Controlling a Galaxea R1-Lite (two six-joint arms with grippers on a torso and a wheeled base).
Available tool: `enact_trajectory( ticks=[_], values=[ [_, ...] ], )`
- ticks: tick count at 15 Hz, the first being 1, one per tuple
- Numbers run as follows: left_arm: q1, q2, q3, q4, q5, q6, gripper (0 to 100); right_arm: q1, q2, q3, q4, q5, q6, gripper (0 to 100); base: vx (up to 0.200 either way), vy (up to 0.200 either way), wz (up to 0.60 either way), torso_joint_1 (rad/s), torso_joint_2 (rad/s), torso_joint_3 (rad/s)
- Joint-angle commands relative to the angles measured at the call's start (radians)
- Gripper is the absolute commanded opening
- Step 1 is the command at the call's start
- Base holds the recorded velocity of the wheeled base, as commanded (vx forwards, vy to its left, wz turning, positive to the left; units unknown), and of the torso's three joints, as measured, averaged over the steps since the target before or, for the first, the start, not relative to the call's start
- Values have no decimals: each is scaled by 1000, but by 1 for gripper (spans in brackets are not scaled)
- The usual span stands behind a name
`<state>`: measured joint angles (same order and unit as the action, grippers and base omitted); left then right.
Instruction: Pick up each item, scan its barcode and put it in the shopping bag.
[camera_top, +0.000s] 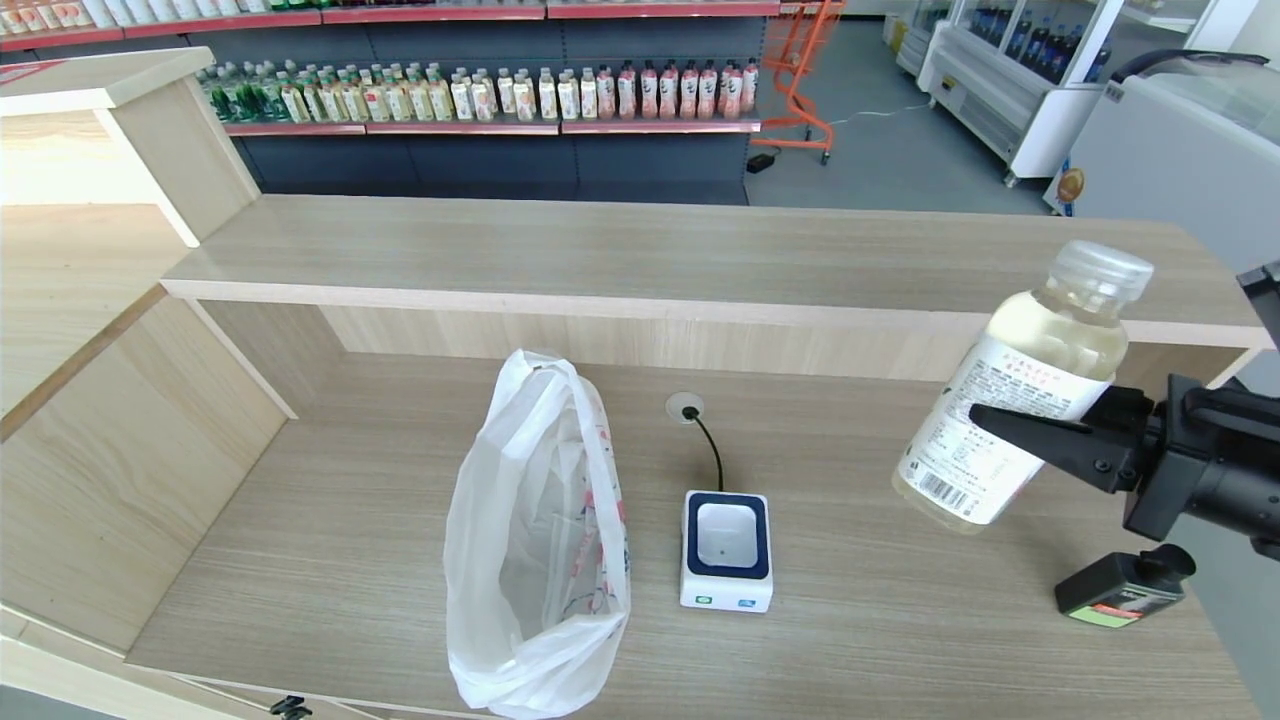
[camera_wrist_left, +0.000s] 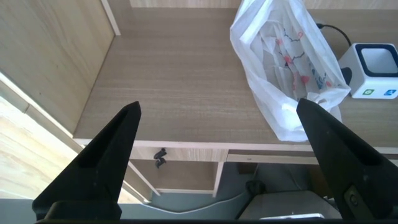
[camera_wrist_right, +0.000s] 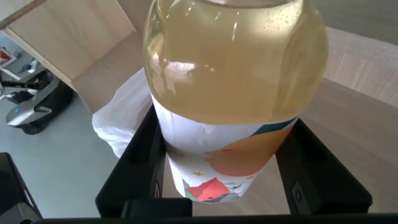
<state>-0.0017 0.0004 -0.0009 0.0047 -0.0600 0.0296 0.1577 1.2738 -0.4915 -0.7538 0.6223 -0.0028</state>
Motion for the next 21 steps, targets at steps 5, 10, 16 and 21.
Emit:
enact_trajectory(
  ticks=[5, 10, 16, 21],
  values=[
    [0, 0, -1, 0, 2, -3, 100, 14, -21, -9, 1, 2, 87, 0, 0, 160, 0, -1, 1, 6],
    [0, 0, 1, 0, 2, -2, 100, 126, 35, -2, 2, -4, 181, 0, 0, 120, 0, 2, 1, 0],
    [0, 0, -1, 0, 0, -2, 100, 232, 280, 1, -9, -4, 196, 0, 0, 0, 0, 0, 0, 0],
    [0, 0, 1, 0, 0, -2, 100, 312, 521, -59, -91, -24, 106, 0, 0, 0, 0, 0, 0, 0]
  ],
)
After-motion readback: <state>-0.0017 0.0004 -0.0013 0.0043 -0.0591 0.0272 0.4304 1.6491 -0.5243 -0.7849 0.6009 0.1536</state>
